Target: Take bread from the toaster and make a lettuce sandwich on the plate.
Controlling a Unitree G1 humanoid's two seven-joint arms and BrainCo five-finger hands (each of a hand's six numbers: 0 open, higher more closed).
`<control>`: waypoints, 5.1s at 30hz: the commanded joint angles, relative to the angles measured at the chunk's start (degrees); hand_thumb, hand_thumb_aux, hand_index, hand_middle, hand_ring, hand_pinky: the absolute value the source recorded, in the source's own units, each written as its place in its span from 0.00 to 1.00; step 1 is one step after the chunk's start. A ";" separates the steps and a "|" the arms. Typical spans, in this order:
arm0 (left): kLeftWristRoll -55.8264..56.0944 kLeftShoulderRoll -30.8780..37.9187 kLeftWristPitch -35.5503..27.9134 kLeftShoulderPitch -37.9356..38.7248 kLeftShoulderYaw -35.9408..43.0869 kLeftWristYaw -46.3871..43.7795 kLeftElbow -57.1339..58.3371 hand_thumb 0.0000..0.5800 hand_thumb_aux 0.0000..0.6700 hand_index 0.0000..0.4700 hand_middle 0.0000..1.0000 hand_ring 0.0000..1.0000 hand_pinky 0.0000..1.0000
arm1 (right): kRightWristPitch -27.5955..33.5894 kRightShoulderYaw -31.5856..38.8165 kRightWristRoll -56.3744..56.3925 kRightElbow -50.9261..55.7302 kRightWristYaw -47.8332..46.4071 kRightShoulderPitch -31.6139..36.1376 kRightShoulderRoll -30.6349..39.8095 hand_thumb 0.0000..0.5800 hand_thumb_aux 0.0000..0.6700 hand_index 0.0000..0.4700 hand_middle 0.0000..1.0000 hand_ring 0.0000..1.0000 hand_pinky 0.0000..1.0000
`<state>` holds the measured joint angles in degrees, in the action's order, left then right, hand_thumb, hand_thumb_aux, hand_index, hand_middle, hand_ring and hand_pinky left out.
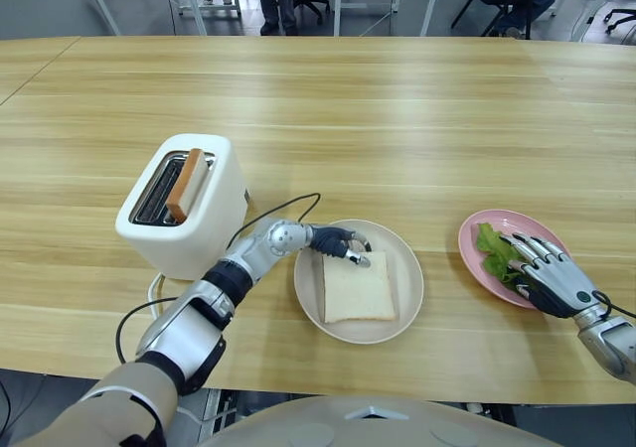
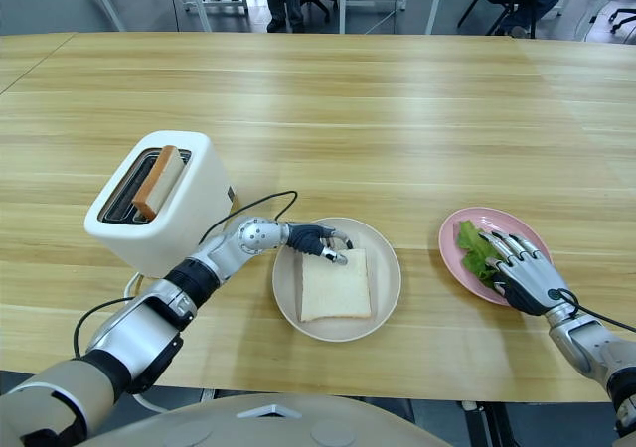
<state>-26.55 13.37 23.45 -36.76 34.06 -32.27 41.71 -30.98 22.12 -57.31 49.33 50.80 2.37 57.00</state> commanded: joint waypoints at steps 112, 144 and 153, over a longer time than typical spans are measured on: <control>-17.27 23.01 -36.53 24.69 -42.58 16.20 -64.18 1.00 1.00 0.98 1.00 1.00 1.00 | -1.86 -20.32 20.37 -66.06 -48.21 -9.39 -23.85 0.00 0.00 0.00 0.00 0.00 0.00; 23.13 5.04 -26.45 2.77 -12.66 -20.26 -33.62 1.00 1.00 0.98 1.00 1.00 1.00 | -29.51 -24.47 16.05 -66.51 -38.50 -12.67 -19.05 0.00 0.00 0.00 0.00 0.00 0.00; 24.41 -1.74 -23.49 -1.68 -10.82 -25.09 -17.03 1.00 1.00 0.98 1.00 1.00 1.00 | -26.43 -13.81 19.86 -59.49 -52.88 -12.74 -14.65 0.00 0.00 0.00 0.00 0.00 0.00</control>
<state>-2.10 11.85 -0.95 -37.63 22.54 -56.48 21.91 -58.31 7.10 -38.68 -11.49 0.65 -10.40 41.59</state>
